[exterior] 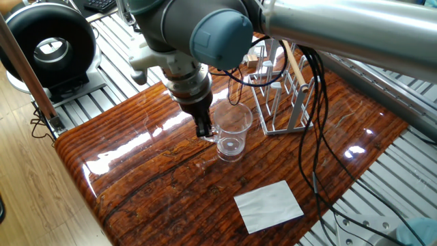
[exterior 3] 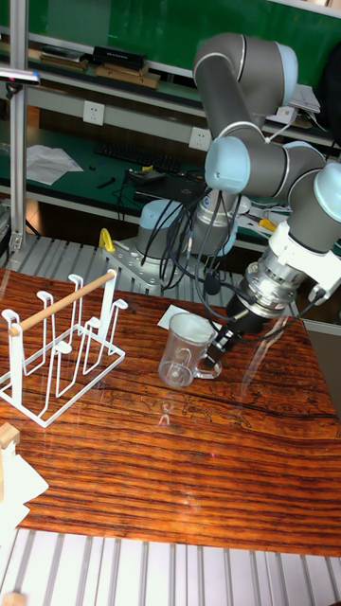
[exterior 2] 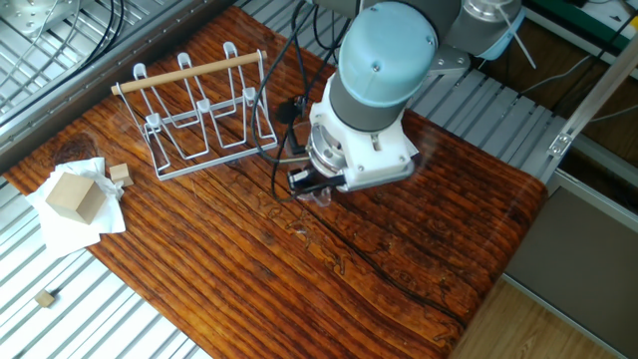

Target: Put the cup on the cup rack

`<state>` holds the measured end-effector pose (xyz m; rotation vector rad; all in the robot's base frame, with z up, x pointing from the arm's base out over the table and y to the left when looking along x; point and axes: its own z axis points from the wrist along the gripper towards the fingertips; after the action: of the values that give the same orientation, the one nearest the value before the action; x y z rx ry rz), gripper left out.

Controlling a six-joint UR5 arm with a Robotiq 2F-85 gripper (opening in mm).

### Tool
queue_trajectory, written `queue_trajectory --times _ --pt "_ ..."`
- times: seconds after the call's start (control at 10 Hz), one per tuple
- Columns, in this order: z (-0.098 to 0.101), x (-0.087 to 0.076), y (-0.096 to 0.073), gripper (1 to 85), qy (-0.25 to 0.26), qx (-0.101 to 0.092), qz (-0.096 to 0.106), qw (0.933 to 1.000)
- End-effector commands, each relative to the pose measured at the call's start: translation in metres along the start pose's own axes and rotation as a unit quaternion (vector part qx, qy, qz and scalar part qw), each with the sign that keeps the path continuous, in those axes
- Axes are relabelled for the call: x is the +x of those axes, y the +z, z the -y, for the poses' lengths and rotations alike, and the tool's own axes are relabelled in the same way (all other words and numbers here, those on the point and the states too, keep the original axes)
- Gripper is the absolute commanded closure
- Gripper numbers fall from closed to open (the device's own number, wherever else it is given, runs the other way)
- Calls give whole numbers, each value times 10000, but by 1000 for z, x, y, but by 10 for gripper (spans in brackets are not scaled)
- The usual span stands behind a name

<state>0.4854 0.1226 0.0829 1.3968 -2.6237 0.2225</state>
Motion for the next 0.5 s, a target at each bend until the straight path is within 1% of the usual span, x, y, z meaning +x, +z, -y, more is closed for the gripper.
queue_trajectory --times 0.0,0.1,0.2,0.4 --pt "4 -15 0 843 -130 -6 189 9997" --pt "3 -19 0 843 -134 -24 260 9996" --pt "3 -20 1 843 -135 -38 268 9995" --pt "5 -20 3 843 -156 -6 261 9995"
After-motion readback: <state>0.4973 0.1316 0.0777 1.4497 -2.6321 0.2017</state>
